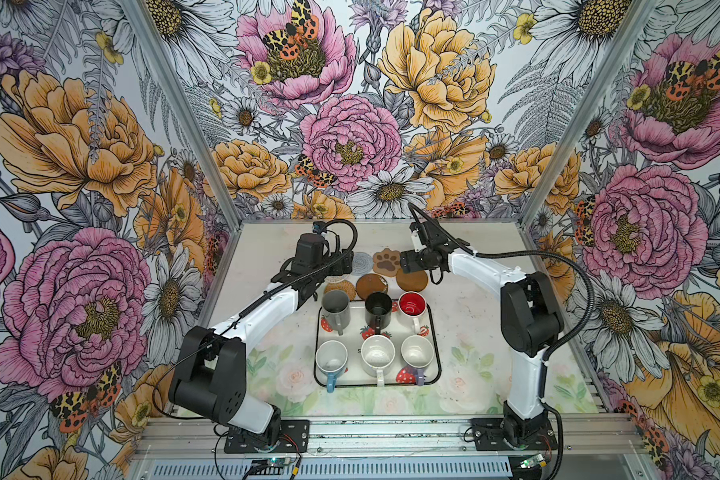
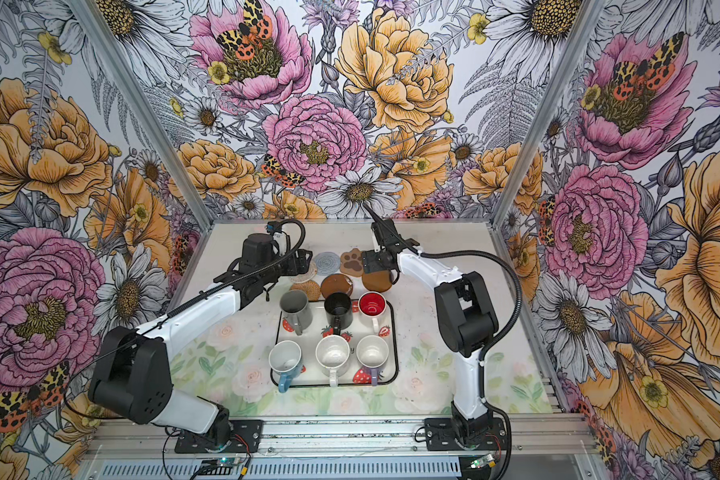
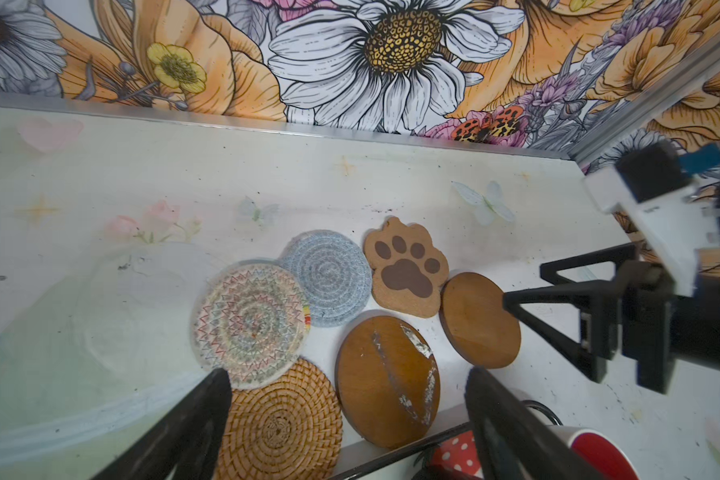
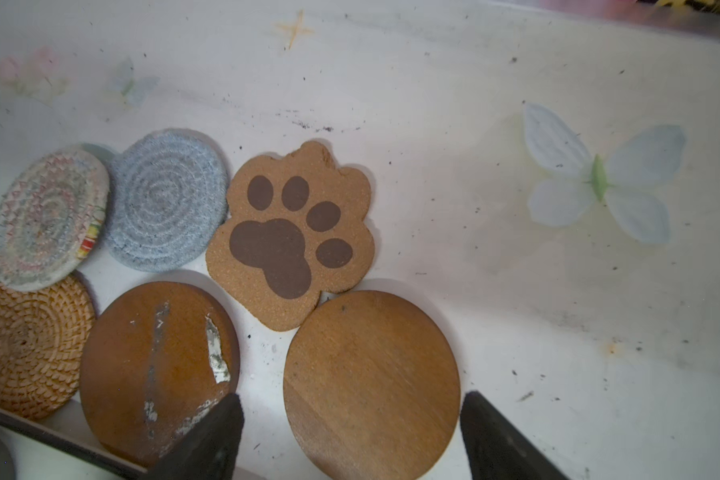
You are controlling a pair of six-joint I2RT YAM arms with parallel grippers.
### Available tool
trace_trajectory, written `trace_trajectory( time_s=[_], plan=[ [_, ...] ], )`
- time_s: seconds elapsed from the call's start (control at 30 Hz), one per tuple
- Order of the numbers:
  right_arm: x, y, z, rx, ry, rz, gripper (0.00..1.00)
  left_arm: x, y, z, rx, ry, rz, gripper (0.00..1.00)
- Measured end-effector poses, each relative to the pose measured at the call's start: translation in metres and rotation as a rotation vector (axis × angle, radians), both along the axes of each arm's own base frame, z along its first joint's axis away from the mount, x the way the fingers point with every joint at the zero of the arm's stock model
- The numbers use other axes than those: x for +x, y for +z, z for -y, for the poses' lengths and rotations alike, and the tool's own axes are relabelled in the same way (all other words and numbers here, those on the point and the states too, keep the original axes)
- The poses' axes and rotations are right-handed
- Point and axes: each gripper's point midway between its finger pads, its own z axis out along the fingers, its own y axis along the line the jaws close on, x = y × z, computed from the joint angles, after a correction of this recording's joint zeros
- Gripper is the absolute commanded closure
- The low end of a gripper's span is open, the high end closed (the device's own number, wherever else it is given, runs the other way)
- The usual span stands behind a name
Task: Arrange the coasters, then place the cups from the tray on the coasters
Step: 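Reach the right gripper to the small plain wooden coaster while the left arm rises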
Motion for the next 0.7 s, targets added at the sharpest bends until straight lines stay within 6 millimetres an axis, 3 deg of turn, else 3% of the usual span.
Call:
trace_trajectory(
  time_s=[0.23,0.7],
  plan=[
    [-0.013,-0.036,-0.016,-0.065,0.044,-0.109,0.18,-0.002,0.011,0.02,-0.028,-0.053,0.012,0.11],
    [-0.02,-0.055,-0.013,-0.232,0.077,-0.137,0.18,-0.004,0.012,0.022,-0.028,-0.064,0.002,0.12]
  ],
)
